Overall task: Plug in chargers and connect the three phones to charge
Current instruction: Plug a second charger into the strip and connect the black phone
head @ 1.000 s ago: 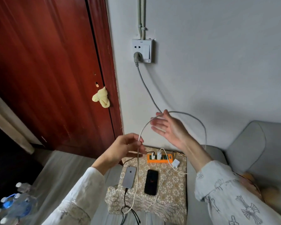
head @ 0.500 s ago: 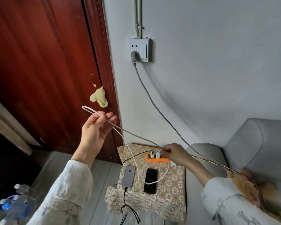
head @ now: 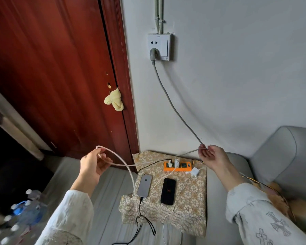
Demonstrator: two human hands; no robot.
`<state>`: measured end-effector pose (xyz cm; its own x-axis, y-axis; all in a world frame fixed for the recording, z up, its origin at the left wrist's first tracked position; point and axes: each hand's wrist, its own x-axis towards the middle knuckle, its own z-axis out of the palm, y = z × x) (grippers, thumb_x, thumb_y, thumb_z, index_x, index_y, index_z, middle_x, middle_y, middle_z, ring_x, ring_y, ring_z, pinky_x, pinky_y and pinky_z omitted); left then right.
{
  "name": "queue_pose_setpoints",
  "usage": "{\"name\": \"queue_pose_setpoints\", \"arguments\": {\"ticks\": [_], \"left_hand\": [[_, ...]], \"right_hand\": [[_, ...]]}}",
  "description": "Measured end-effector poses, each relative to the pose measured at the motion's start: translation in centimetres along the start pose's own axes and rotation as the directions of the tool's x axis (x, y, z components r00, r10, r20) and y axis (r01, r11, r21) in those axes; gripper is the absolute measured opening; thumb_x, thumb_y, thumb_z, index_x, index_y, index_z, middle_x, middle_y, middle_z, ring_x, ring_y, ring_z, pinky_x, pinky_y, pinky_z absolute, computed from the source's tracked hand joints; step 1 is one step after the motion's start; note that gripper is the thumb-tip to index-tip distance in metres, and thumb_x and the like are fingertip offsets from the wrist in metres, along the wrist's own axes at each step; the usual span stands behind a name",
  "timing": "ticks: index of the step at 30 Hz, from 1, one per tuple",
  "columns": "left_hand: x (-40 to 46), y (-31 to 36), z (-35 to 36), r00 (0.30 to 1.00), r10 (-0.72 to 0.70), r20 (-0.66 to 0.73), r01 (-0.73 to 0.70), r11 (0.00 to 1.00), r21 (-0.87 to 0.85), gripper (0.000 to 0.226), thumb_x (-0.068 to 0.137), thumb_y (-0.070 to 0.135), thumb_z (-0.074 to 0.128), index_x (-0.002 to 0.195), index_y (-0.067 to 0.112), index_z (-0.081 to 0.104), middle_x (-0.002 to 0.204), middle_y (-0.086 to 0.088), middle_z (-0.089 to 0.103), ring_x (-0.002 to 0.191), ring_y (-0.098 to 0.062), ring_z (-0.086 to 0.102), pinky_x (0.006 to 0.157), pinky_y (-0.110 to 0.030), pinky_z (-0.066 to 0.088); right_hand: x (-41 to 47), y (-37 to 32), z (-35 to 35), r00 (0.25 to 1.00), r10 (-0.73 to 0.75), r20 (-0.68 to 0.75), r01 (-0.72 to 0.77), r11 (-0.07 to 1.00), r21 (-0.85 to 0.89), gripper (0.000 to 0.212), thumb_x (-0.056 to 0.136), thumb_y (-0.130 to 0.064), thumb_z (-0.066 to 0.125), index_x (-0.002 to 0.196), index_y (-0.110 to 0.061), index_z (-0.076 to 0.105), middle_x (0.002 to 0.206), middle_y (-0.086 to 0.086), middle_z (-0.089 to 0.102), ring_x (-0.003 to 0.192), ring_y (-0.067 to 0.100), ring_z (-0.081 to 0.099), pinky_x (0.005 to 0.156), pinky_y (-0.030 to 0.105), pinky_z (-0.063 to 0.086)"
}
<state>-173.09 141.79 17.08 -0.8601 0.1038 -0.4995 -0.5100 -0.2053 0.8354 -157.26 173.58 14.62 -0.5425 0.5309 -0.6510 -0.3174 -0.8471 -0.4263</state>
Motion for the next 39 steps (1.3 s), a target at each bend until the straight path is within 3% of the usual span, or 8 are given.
{"name": "queue_pose_setpoints", "arguments": {"ticks": [5, 8, 11, 15, 19, 27, 33, 39], "left_hand": [[-0.3, -2.4, -1.0, 0.986, -0.165, -0.025, 0.163, 0.926, 0.340, 0.017, 0.089, 0.006, 0.051, 0.073, 0.005, 0.056, 0.059, -0.007, 0.064, 0.047, -0.016, 0.059, 0.042, -0.023, 0.051], [0.0, -3.5, -1.3, 0.995, -0.073, -0.062, 0.096, 0.765, 0.637, 0.020, 0.088, 0.013, 0.056, 0.070, 0.008, 0.050, 0.068, -0.007, 0.050, 0.059, -0.020, 0.049, 0.057, -0.030, 0.043], [0.5, -3.8, -0.2, 0.999, 0.014, 0.038, -0.038, 0.664, 0.747, 0.016, 0.090, 0.018, 0.049, 0.074, 0.016, 0.051, 0.081, -0.010, 0.051, 0.080, -0.021, 0.046, 0.075, -0.033, 0.040], [-0.3, -4.7, 3.2, 0.919, -0.272, 0.287, 0.066, 0.822, 0.566, 0.033, 0.095, 0.037, 0.038, 0.110, 0.013, 0.054, 0.104, -0.002, 0.067, 0.098, -0.017, 0.056, 0.075, -0.030, 0.043], [-0.9, -4.6, 6.3, 0.767, -0.331, 0.550, 0.204, 0.938, 0.280, 0.044, 0.094, 0.044, 0.037, 0.107, 0.004, 0.053, 0.105, -0.010, 0.070, 0.094, -0.023, 0.066, 0.074, -0.034, 0.054], [0.0, -1.7, 8.2, 0.946, 0.025, 0.324, -0.018, 1.000, -0.026, 0.022, 0.098, 0.025, 0.034, 0.092, 0.011, 0.050, 0.049, 0.005, 0.041, 0.034, -0.006, 0.033, 0.037, -0.016, 0.032], [-0.1, -3.6, 6.1, 0.890, 0.053, 0.452, -0.113, 0.988, 0.105, 0.035, 0.096, 0.037, 0.036, 0.082, 0.015, 0.059, 0.042, 0.010, 0.029, 0.033, -0.005, 0.021, 0.033, -0.014, 0.022], [1.0, -10.7, 3.4, 0.903, -0.123, 0.411, 0.036, 0.976, 0.214, 0.024, 0.095, 0.005, 0.038, 0.108, 0.012, 0.057, 0.067, 0.000, 0.050, 0.040, -0.004, 0.036, 0.041, -0.015, 0.033]], "right_hand": [[0.2, 1.4, 0.6, 0.998, 0.061, 0.015, -0.059, 0.994, -0.091, 0.030, 0.097, -0.005, 0.032, 0.069, -0.007, 0.042, 0.040, 0.003, 0.050, 0.038, 0.007, 0.037, 0.044, 0.015, 0.033], [-0.9, 2.7, 1.3, 0.989, 0.122, 0.087, -0.090, 0.948, -0.306, 0.023, 0.094, -0.004, 0.038, 0.077, -0.005, 0.052, 0.051, 0.000, 0.046, 0.033, 0.006, 0.038, 0.049, 0.017, 0.030], [-2.5, 4.4, 1.7, 0.942, 0.257, 0.214, -0.077, 0.790, -0.609, 0.016, 0.090, 0.002, 0.044, 0.093, -0.001, 0.059, 0.070, 0.006, 0.052, 0.059, 0.013, 0.050, 0.053, 0.023, 0.046], [-4.6, 7.4, 1.4, 0.837, 0.424, 0.346, 0.159, 0.418, -0.895, 0.014, 0.087, 0.000, 0.052, 0.094, -0.004, 0.063, 0.078, 0.006, 0.068, 0.074, 0.016, 0.066, 0.067, 0.025, 0.055], [-5.4, 9.1, 0.7, 0.806, 0.470, 0.361, 0.337, 0.137, -0.931, 0.015, 0.086, -0.002, 0.057, 0.082, -0.014, 0.066, 0.079, 0.001, 0.070, 0.077, 0.013, 0.067, 0.073, 0.026, 0.055], [-4.4, 9.4, -2.6, 0.859, 0.424, 0.286, 0.415, -0.251, -0.874, 0.023, 0.082, -0.013, 0.066, 0.100, 0.002, 0.068, 0.083, 0.004, 0.069, 0.068, 0.007, 0.060, 0.059, 0.009, 0.046], [-2.4, 9.8, -4.8, 0.886, 0.399, 0.236, 0.320, -0.158, -0.934, 0.028, 0.088, -0.021, 0.055, 0.109, -0.006, 0.066, 0.112, 0.006, 0.068, 0.091, 0.011, 0.066, 0.077, 0.020, 0.054], [0.7, 10.3, -7.6, 0.946, 0.308, 0.101, 0.080, 0.082, -0.993, 0.022, 0.091, -0.018, 0.054, 0.107, -0.007, 0.064, 0.087, -0.001, 0.068, 0.076, 0.011, 0.063, 0.072, 0.022, 0.051]]}}
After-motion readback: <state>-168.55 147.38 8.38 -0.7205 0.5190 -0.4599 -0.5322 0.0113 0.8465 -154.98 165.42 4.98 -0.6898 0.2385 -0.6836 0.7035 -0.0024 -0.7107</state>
